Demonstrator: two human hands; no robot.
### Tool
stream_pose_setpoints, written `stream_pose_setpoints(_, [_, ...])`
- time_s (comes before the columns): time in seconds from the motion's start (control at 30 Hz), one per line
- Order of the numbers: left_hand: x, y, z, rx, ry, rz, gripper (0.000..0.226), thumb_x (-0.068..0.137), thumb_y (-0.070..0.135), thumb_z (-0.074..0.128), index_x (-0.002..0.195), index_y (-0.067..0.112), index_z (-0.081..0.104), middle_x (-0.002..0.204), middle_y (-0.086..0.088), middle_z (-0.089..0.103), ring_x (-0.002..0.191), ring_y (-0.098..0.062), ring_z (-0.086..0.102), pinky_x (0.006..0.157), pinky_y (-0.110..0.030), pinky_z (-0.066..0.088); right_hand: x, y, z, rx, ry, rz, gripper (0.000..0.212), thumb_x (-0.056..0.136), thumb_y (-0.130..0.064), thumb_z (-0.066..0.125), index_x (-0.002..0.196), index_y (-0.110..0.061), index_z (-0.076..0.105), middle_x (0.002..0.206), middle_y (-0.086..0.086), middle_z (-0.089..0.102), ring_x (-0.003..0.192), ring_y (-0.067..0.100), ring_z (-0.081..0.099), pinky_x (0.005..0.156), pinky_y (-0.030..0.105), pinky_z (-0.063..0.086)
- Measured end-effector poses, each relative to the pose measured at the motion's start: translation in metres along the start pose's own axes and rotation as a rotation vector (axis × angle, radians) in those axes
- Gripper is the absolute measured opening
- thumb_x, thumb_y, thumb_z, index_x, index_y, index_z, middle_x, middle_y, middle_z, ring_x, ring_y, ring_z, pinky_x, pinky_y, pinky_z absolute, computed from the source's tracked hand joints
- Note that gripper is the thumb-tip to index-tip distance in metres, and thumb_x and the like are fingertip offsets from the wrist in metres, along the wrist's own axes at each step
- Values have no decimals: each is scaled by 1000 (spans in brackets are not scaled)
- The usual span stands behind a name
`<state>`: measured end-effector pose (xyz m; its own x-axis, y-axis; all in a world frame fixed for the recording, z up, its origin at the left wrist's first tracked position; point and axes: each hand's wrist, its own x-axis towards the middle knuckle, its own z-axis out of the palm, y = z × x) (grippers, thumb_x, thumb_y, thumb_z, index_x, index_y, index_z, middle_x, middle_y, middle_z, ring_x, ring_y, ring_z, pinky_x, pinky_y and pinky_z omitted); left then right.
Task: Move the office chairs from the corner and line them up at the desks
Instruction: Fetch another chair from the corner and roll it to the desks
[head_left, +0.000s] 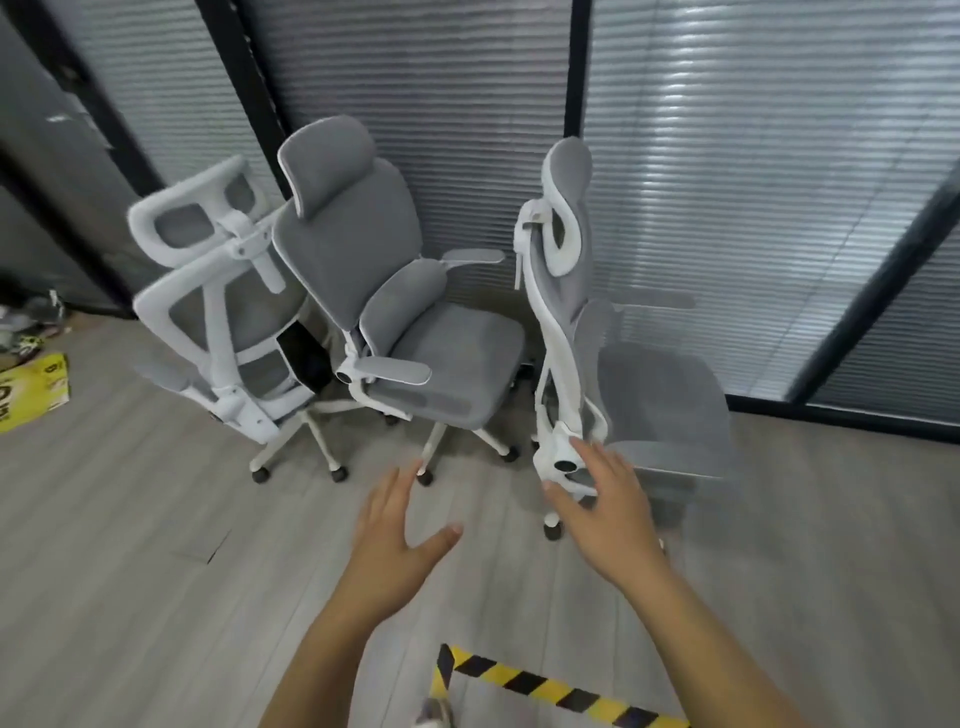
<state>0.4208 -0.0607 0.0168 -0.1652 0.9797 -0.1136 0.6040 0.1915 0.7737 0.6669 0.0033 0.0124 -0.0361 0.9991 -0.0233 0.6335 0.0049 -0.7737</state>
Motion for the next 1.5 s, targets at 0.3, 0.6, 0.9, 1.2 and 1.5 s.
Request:
stream_pose_setpoints(0.3, [216,-56,-61,199,-81,153,88,77,72,57,148,53,10,163,12,5,151,-19,-1,121,-43,10,184,-63,41,-189,125,-10,67,88,-53,58,146,-28,36,157,-1,29,146,23,17,117,45,20])
stream_pose_setpoints(0.6, [432,-10,-91,258,-285,311,99,61,77,49,149,47,18,163,5,8,150,-26,6,120,-46,13,320,-86,62,-293,245,164,75,79,-57,58,144,-32,30,143,-1,44,125,29,46,98,50,44])
stream_pose_setpoints(0.9, [572,64,-38,356,-455,516,82,79,47,70,149,41,27,163,2,13,149,-22,11,120,-45,14,364,-43,73,-210,380,252,56,86,-36,67,139,-33,49,106,-2,54,99,25,45,80,33,41])
stream_pose_setpoints(1.2, [677,108,-2,387,-569,645,87,79,42,76,151,30,28,157,-3,30,143,-22,30,117,-48,27,343,-14,46,-236,270,134,56,84,-54,58,135,-33,54,90,-7,54,81,19,48,72,32,41])
stream_pose_setpoints(1.5, [685,110,29,104,-621,929,71,73,38,79,136,19,54,144,12,39,138,-11,32,117,-26,22,249,-18,19,-326,466,590,45,84,-52,63,127,-40,57,112,-14,57,106,13,54,89,43,47])
